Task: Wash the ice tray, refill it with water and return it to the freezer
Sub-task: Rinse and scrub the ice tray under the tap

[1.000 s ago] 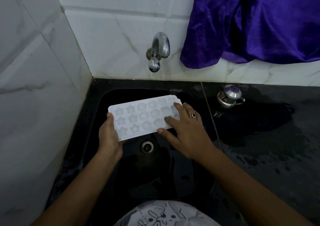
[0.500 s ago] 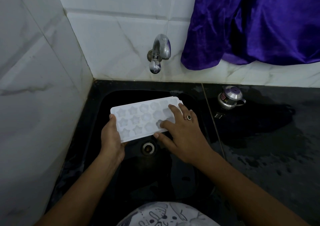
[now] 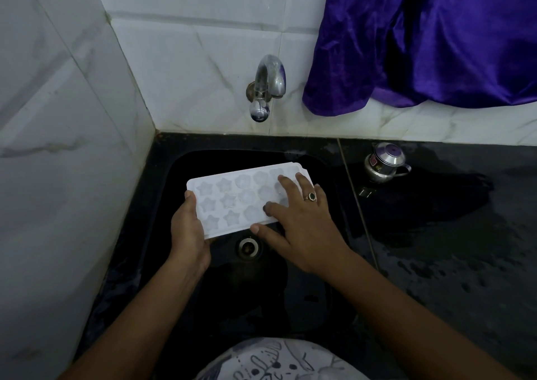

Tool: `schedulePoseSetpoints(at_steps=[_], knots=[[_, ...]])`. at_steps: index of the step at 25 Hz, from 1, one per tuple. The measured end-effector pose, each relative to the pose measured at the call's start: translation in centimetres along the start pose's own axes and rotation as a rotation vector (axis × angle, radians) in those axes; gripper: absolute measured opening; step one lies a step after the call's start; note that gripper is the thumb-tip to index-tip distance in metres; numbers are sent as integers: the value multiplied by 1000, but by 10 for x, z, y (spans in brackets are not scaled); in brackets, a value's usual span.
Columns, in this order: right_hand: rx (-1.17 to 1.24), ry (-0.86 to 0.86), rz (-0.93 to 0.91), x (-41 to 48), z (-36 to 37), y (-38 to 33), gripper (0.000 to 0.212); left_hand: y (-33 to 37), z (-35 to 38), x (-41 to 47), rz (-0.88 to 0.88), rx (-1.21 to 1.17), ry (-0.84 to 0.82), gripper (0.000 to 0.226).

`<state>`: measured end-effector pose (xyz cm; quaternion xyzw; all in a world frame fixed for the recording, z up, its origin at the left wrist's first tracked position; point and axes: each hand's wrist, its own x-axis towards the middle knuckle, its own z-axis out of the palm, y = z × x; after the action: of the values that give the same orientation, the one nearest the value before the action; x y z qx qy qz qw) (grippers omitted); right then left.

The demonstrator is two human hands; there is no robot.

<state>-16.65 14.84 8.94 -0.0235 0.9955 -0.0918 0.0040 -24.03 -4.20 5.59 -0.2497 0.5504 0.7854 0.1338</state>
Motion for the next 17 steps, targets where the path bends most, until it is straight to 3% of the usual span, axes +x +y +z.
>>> schedulePoseSetpoints(at_steps=[17], knots=[[89, -11, -2, 0, -6, 0, 62, -2, -4, 0, 10, 1, -5, 43]])
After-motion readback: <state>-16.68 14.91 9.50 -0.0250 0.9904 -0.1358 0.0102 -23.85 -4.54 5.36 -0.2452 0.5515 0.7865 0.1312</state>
